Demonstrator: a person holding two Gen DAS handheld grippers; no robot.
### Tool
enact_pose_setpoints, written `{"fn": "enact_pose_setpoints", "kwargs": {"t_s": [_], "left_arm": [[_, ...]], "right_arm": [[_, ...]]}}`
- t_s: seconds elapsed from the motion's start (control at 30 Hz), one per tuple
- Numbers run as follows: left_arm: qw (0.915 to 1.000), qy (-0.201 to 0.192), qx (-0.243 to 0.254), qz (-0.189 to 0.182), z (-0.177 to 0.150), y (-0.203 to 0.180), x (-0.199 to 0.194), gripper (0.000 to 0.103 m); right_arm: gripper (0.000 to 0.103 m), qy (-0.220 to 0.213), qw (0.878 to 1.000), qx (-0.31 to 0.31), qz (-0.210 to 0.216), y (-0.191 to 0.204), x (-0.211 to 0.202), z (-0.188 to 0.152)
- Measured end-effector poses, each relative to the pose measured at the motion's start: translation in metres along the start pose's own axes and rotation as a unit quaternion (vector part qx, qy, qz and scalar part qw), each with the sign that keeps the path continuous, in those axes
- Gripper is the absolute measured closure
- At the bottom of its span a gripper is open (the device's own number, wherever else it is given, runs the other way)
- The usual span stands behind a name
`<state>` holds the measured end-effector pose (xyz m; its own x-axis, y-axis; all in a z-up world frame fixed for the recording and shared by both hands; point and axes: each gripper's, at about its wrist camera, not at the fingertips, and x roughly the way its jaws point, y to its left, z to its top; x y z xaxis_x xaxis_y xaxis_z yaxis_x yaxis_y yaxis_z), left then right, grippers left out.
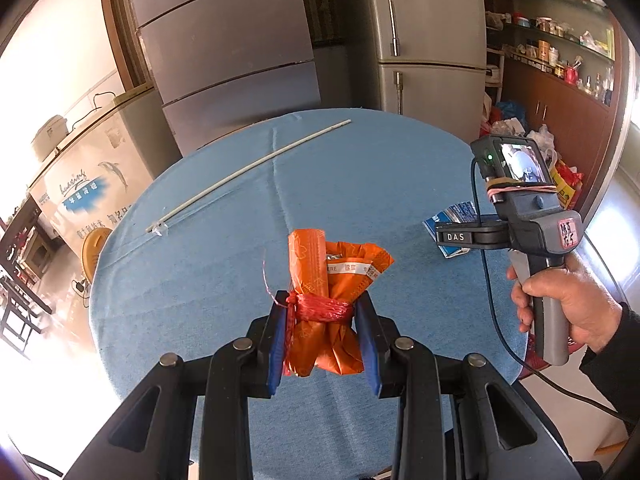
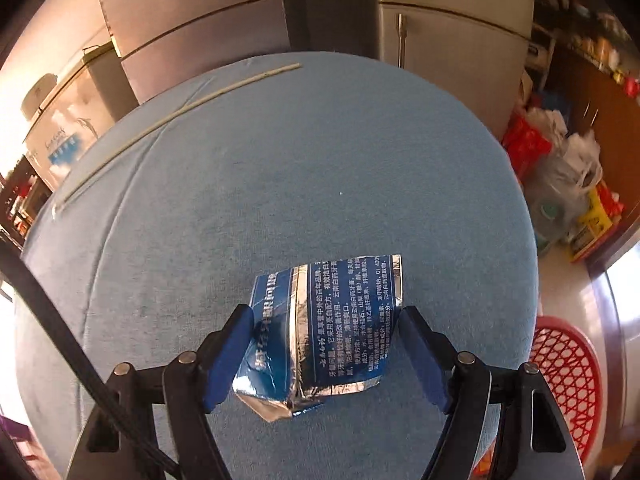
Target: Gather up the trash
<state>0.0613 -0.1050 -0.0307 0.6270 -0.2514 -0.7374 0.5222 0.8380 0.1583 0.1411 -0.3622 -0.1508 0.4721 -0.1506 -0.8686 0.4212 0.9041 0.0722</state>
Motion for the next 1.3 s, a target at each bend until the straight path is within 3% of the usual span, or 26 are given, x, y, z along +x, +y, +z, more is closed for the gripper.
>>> {"fn": "enact_pose_setpoints", "kwargs": {"t_s": [0.17,0.53,0.77,0.93,1.07,1.3], "left_arm": [[1.0000,0.001,-0.001,-0.002,0.000,-0.003,0.000,0.069],[0.9999,0.002,0.011,-0.009,0.000,-0.010,0.006,0.069],[0.9999,0.008,0.004,-0.006,0.000,-0.003,0.010,0.069],[0.9999,0.013,-0.006,-0.006,-0.002,0.001,0.015,0.069],[0.9998,0.015,-0.007,-0.008,-0.007,0.002,0.015,0.069],[0.9998,0.015,-0.014,-0.007,-0.007,0.007,0.015,0.069]], "right_arm": [[0.033,-0.005,1.000,-0.020,-0.004,0.001,-0.005,-0.001],[0.047,-0.009,0.998,0.005,0.059,-0.008,-0.027,-0.015],[0.037,0.006,0.997,0.012,0.077,0.005,-0.022,-0.020],[0.027,0.012,0.998,-0.006,0.063,0.019,-0.019,-0.026],[0.022,0.011,0.998,-0.054,0.034,0.041,-0.013,-0.028],[0.026,0.004,0.996,-0.091,0.008,0.060,-0.014,-0.030]]}}
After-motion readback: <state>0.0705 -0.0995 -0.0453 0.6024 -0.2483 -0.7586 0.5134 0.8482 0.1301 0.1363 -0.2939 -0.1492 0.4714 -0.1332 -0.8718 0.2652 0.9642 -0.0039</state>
